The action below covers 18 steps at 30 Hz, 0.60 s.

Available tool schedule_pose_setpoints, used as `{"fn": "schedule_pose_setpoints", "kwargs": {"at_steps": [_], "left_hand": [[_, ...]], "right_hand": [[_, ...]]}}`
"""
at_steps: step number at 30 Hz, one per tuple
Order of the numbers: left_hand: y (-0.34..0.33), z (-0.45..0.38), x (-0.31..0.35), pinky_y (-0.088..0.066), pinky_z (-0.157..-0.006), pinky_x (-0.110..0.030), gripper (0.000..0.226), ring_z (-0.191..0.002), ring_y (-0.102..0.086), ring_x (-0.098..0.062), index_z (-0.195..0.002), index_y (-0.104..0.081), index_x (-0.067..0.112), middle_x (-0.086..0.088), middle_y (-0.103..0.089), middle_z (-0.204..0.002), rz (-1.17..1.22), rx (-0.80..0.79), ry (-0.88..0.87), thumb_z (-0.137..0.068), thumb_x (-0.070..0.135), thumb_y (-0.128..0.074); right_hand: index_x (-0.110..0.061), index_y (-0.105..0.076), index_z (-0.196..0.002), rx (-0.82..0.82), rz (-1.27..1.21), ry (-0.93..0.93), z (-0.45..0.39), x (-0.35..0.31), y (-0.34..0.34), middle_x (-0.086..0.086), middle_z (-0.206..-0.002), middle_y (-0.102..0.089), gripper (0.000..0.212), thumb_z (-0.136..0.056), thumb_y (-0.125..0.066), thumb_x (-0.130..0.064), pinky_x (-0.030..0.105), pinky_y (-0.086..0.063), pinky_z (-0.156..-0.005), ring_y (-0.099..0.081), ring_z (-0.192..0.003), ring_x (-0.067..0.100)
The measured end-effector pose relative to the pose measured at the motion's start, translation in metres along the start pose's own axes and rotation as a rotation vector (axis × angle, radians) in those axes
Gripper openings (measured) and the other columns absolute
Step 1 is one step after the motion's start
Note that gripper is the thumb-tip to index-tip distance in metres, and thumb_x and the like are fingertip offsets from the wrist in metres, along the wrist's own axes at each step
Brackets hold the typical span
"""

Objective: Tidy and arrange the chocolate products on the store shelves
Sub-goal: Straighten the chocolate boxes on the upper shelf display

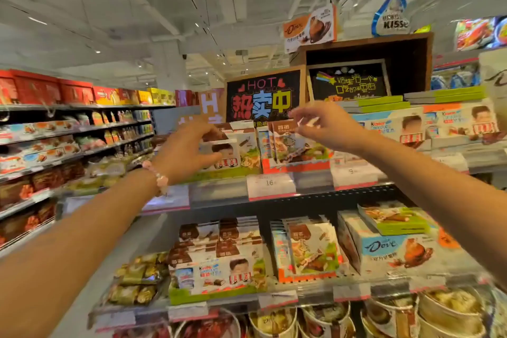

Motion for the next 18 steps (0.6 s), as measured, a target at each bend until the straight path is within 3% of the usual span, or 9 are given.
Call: {"fn": "schedule_pose_setpoints", "kwargs": {"at_steps": [3,7,10,14,18], "left_hand": [[0.002,-0.022,-0.018,-0.034,-0.090,-0.031,0.042,-0.108,-0.043,-0.016,-0.104,-0.063,0.016,0.002,-0.049,-0.108,-0.085,-0.033,-0.005,-0.069,0.034,-0.077],[-0.003,-0.043,-0.046,-0.037,-0.092,-0.029,0.044,-0.109,-0.050,-0.015,-0.101,-0.063,0.023,0.009,-0.057,-0.109,-0.041,-0.107,-0.056,-0.064,0.038,-0.080],[-0.006,-0.056,-0.059,-0.048,-0.085,-0.029,0.045,-0.094,-0.058,-0.009,-0.097,-0.065,0.022,0.009,-0.063,-0.098,0.075,-0.191,-0.085,-0.060,0.043,-0.079],[-0.011,-0.065,-0.068,-0.045,-0.076,-0.009,0.040,-0.087,-0.058,0.001,-0.097,-0.065,0.021,0.010,-0.063,-0.094,0.172,-0.197,-0.105,-0.063,0.034,-0.081],[-0.013,-0.069,-0.072,-0.045,-0.075,-0.010,0.038,-0.088,-0.057,0.002,-0.096,-0.064,0.024,0.013,-0.062,-0.093,0.213,-0.203,-0.124,-0.064,0.033,-0.081]], "right_hand": [[-0.018,-0.058,-0.126,-0.024,0.180,-0.020,-0.026,0.003,0.002,0.000,-0.118,-0.053,0.040,-0.087,-0.066,-0.020,0.024,-0.035,-0.085,-0.046,-0.101,0.009],[-0.022,-0.048,-0.136,-0.228,0.341,-0.103,-0.047,0.019,-0.004,-0.001,-0.133,-0.046,0.055,-0.085,-0.067,-0.033,0.029,-0.035,-0.098,-0.044,-0.122,0.016],[-0.022,-0.057,-0.125,-0.305,0.317,-0.120,-0.054,0.028,-0.005,-0.005,-0.122,-0.057,0.043,-0.084,-0.068,-0.033,0.029,-0.042,-0.093,-0.053,-0.113,0.014],[-0.031,-0.062,-0.096,-0.328,0.225,-0.115,-0.059,0.033,-0.002,-0.010,-0.099,-0.063,0.022,-0.078,-0.074,-0.027,0.034,-0.051,-0.084,-0.059,-0.095,0.011],[-0.029,-0.062,-0.097,-0.431,0.151,-0.138,-0.064,0.034,0.003,-0.004,-0.098,-0.064,0.026,-0.075,-0.075,-0.029,0.038,-0.053,-0.083,-0.062,-0.091,0.014]]}}
Point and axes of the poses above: each hand's wrist, its own z-axis away from the middle knuckle, its own y-axis out of the back of the hand, x = y × z, the point moved 2 cm from there along -z, towards the middle knuckle
